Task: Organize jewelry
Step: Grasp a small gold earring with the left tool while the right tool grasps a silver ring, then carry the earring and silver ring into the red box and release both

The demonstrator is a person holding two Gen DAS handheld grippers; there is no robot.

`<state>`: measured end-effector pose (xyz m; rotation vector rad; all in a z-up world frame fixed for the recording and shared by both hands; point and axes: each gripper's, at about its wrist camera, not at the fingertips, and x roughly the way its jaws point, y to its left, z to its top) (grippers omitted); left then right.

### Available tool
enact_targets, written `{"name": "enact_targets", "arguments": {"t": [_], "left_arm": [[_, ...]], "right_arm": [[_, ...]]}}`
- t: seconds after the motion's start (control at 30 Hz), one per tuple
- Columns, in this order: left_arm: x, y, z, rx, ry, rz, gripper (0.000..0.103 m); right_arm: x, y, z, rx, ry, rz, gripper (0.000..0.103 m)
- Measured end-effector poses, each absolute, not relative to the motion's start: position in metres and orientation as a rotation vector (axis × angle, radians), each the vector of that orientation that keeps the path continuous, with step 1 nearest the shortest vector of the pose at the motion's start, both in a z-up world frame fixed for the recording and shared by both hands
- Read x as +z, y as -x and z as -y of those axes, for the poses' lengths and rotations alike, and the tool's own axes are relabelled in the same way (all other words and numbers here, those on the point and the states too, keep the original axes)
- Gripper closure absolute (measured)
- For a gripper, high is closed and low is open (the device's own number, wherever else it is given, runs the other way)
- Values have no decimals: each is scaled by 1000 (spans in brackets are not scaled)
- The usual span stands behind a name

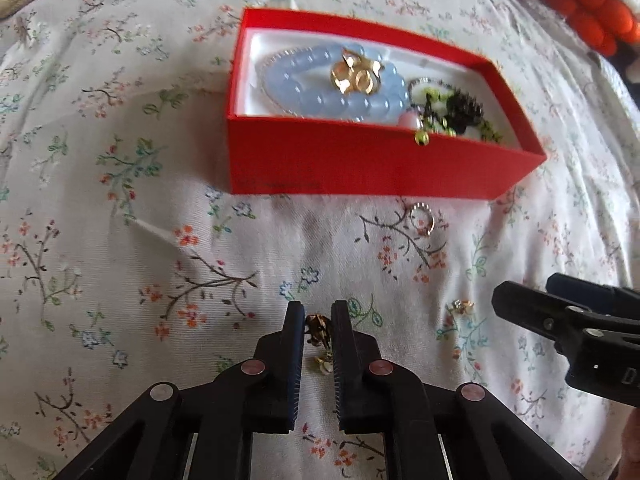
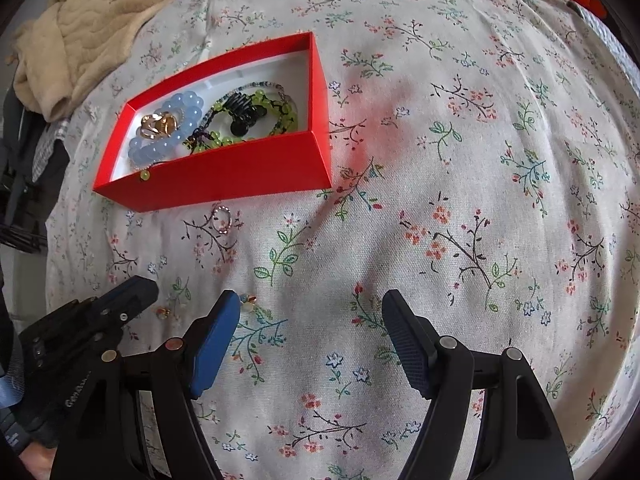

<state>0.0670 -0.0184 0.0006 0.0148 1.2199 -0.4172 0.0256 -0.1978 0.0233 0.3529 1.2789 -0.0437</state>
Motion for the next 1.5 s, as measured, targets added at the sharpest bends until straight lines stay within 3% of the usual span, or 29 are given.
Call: {"name": "enact_targets", "arguments": {"t": [0.3,0.53,0.77,0.9,1.5], "left_arm": [[11,-67,-3,-396,0,-1202,95],[5,-69,-13,-380,4,-1218,94],[3,-71,-17,-377,4,-1226,94],[2,-72,-19,-377,8,-1230,94],[13,-69,-16,-379,11,-1207,94]], "right_arm": [[23,-46,181,-13,-373,-1261,28],[14,-67,157,4,-337,-1278,55],[9,-81,148,-39,-292,-1258,70],[9,-84,145,-44,-257,-1249,87],[28,-63,149,18,-278,-1231,88]]}}
